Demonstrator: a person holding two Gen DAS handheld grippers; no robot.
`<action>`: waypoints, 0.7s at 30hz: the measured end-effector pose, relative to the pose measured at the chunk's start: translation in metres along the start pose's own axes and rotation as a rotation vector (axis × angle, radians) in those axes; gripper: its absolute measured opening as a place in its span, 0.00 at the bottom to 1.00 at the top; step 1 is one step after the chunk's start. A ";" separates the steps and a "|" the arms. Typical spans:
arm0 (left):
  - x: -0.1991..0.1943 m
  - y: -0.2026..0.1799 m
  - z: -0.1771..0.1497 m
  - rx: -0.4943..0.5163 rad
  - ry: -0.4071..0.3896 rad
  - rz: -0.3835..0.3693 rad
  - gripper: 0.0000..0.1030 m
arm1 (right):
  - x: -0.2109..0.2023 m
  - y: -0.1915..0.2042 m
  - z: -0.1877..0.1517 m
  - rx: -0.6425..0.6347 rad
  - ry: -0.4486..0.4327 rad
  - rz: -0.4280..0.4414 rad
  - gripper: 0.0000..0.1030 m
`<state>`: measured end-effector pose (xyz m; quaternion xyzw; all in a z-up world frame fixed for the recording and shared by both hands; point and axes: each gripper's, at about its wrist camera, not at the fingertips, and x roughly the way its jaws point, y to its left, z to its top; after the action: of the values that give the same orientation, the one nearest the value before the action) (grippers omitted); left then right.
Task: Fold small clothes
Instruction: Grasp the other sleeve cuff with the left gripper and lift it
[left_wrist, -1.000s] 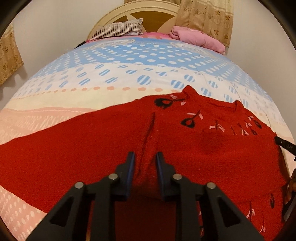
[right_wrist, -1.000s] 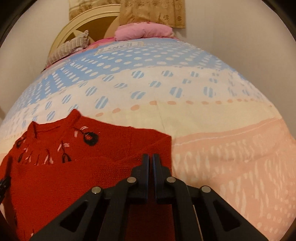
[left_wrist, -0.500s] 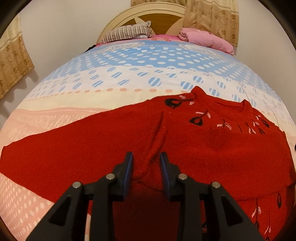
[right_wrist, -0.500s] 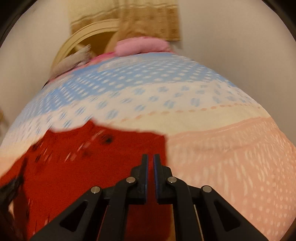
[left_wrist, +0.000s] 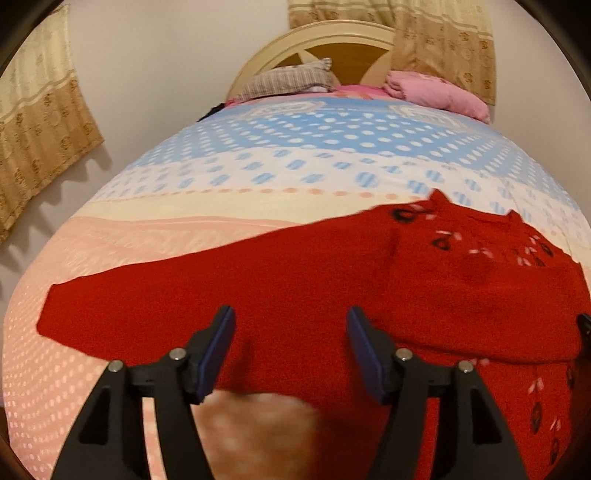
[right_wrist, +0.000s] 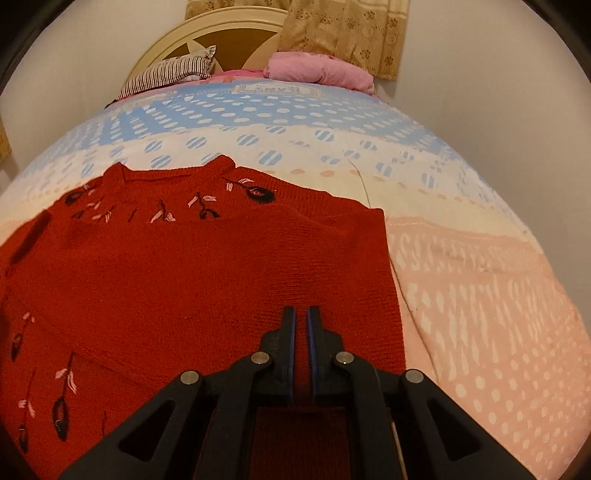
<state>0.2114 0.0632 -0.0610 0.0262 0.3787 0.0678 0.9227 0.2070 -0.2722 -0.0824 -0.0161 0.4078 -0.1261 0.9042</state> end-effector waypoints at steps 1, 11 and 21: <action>-0.002 0.013 -0.001 -0.026 -0.006 0.015 0.73 | 0.000 0.001 -0.001 -0.005 -0.004 -0.007 0.06; 0.011 0.201 -0.017 -0.483 0.004 0.205 0.81 | -0.002 -0.007 -0.002 0.031 -0.013 0.028 0.06; 0.057 0.286 -0.050 -0.798 0.086 0.281 0.79 | -0.002 0.000 -0.002 -0.005 -0.014 -0.016 0.06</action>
<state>0.1865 0.3546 -0.1079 -0.2847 0.3534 0.3351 0.8257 0.2045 -0.2713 -0.0824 -0.0222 0.4015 -0.1321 0.9060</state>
